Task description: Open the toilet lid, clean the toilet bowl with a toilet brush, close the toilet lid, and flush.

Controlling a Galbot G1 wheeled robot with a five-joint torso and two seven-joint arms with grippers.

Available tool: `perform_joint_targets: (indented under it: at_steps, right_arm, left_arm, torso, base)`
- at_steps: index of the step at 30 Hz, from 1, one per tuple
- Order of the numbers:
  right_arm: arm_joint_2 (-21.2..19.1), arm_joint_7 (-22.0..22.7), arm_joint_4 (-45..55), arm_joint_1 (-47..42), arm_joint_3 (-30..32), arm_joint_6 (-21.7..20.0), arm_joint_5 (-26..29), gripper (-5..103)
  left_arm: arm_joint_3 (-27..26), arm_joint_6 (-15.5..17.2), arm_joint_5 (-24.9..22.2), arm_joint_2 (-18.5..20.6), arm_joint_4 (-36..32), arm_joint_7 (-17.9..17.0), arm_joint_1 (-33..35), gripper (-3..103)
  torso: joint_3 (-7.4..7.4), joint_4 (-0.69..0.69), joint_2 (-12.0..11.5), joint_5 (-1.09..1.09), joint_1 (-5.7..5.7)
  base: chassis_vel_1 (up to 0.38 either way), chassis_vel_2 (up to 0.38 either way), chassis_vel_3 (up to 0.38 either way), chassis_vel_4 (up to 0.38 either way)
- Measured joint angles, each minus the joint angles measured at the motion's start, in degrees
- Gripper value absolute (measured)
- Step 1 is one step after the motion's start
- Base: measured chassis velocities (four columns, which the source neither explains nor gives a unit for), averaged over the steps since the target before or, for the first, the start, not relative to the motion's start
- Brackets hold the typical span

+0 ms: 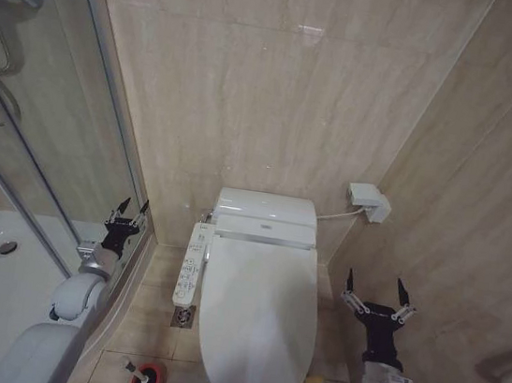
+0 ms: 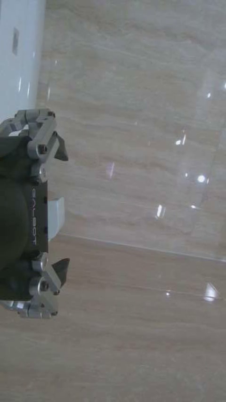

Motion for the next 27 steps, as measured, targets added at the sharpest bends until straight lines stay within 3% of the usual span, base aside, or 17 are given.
perform_joint_targets:
  at_steps: [8,27]
  right_arm:
    - [0.0,0.0,0.0,0.0,0.0,0.0,0.0,100]
    - [0.0,0.0,0.0,0.0,0.0,0.0,0.0,100]
  left_arm:
    - [0.96,-1.66,-0.35,0.73,2.21,1.96,-1.96,57]
    - [2.92,-2.91,-0.46,0.21,6.07,2.65,-4.97,56]
  torso:
    - [0.0,0.0,0.0,0.0,0.0]
    - [0.0,-0.01,0.0,0.0,-0.01]
  base:
    - [0.0,0.0,0.0,0.0]
    - [0.0,0.0,0.0,0.0]
